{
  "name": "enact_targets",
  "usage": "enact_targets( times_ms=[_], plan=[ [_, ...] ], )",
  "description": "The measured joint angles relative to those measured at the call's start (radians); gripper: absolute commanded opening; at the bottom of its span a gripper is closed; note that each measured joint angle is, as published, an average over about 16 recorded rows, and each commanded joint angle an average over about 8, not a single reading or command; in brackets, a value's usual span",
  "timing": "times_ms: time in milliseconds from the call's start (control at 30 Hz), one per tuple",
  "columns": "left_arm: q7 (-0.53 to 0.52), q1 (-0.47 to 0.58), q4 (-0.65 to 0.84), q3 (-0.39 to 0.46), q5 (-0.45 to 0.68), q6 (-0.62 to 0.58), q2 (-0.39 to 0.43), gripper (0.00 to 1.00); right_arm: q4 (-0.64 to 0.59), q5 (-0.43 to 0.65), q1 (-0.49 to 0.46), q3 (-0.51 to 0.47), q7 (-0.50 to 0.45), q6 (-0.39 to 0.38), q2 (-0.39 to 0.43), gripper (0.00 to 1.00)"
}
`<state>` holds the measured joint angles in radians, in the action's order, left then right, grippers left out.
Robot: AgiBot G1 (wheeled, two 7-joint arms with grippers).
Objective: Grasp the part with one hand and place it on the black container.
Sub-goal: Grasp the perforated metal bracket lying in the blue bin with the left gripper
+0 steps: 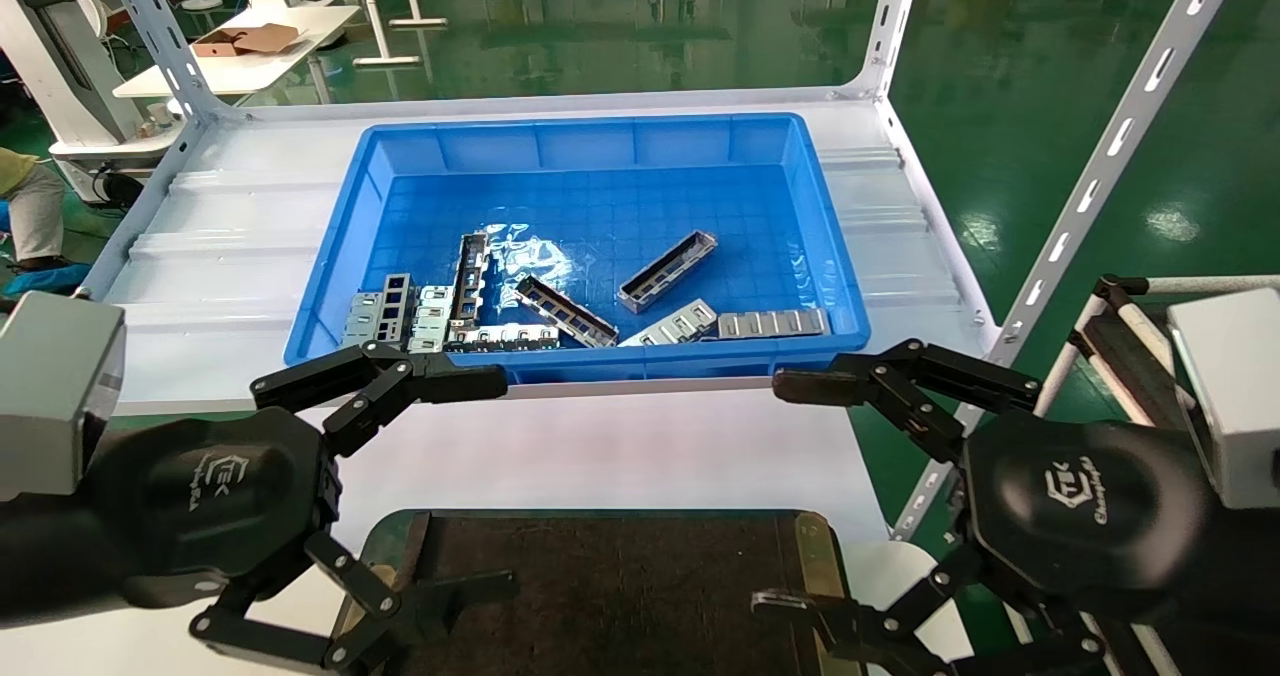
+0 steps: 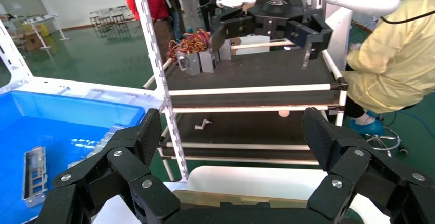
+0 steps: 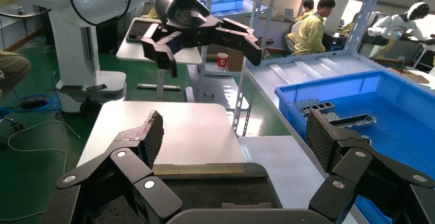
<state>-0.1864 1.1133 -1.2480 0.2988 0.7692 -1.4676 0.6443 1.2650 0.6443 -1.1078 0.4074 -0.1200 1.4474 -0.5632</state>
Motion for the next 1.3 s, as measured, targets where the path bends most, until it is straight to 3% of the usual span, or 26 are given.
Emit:
enact_targets(
  times_ms=[567, 1300],
  plan=[
    [-0.028, 0.099, 0.039, 0.072, 0.196, 0.205, 0.133, 1.0, 0.0, 0.0, 0.0, 0.0, 0.0, 0.0, 0.0, 1.0],
    [-0.093, 0.286, 0.306, 0.217, 0.521, 0.565, 0.441, 1.0, 0.0, 0.0, 0.0, 0.0, 0.0, 0.0, 0.0, 1.0]
  ],
)
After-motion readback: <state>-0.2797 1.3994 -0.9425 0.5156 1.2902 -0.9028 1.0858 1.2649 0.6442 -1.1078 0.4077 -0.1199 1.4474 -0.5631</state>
